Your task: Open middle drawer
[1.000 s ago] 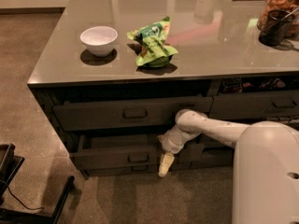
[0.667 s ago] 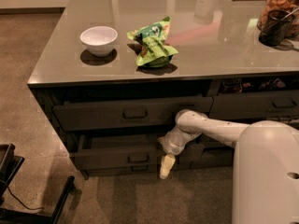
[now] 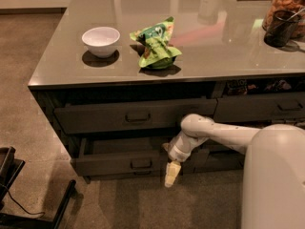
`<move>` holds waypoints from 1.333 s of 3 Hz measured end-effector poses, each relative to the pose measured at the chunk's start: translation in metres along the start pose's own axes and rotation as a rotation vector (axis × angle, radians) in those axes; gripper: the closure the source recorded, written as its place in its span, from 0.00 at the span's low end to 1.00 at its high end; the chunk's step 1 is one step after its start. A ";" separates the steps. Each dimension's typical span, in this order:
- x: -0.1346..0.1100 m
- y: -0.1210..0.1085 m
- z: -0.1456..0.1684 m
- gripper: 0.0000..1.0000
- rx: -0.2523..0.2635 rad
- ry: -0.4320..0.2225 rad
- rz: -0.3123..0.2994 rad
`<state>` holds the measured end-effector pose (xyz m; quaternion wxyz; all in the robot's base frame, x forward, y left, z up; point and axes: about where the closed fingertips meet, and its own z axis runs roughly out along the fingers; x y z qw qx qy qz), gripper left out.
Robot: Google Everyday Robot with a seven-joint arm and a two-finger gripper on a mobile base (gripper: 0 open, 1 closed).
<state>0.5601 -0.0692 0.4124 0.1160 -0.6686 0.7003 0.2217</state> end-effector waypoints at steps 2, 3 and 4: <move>0.010 0.029 -0.008 0.00 -0.026 -0.002 0.063; 0.018 0.047 -0.011 0.00 -0.035 -0.015 0.116; 0.018 0.047 -0.010 0.00 -0.035 -0.015 0.116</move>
Offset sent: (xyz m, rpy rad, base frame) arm -0.0438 -0.0228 0.0157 -0.0085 0.0806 -0.0761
